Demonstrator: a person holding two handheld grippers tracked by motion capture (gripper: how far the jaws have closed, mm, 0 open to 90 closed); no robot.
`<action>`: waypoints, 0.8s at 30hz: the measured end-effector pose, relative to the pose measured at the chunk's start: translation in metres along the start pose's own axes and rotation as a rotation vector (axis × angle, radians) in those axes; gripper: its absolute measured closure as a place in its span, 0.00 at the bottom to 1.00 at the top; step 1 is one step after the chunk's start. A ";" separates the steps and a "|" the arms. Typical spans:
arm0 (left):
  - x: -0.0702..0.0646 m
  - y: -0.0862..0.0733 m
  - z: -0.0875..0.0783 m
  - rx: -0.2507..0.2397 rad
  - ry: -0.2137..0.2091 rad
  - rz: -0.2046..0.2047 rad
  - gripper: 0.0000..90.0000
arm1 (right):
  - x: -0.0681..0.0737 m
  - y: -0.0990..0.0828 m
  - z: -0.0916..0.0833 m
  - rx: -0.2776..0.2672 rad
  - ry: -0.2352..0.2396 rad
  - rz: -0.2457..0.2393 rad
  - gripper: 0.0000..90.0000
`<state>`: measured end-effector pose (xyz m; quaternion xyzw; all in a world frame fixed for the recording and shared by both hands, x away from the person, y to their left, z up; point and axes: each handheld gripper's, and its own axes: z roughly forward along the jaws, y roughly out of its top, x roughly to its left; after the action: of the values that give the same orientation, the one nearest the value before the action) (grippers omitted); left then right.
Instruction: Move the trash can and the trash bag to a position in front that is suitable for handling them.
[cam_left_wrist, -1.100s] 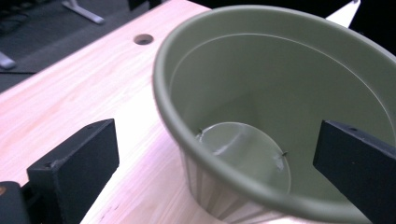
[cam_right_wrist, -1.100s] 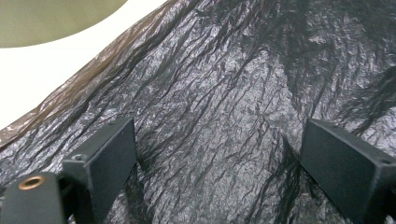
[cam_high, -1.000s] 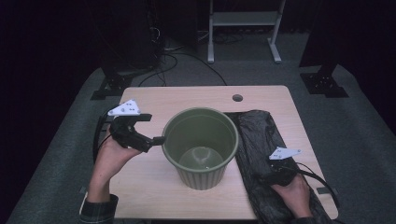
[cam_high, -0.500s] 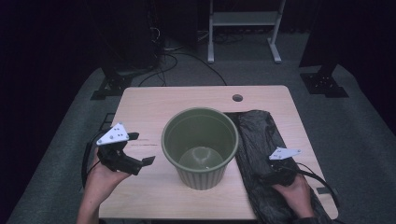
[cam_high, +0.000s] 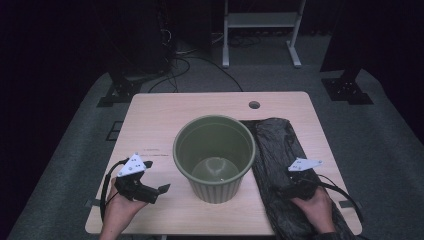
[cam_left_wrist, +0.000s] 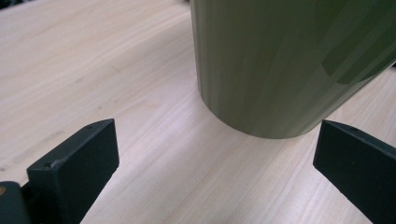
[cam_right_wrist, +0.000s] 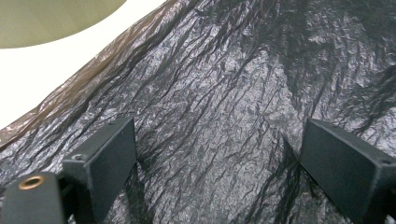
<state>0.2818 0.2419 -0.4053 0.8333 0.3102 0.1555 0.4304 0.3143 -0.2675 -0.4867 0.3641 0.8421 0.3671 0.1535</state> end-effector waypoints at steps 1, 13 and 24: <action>0.000 -0.003 0.002 0.001 -0.001 -0.005 0.00 | 0.000 0.000 0.000 0.000 0.000 0.000 0.10; 0.007 -0.031 0.029 0.047 0.022 -0.016 0.00 | 0.000 0.000 0.000 0.000 0.000 0.001 0.10; 0.010 -0.048 0.052 0.135 0.037 -0.009 0.00 | 0.000 0.000 0.000 0.000 0.000 0.001 0.10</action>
<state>0.2985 0.2375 -0.4747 0.8559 0.3318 0.1476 0.3681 0.3141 -0.2676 -0.4866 0.3647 0.8419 0.3671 0.1532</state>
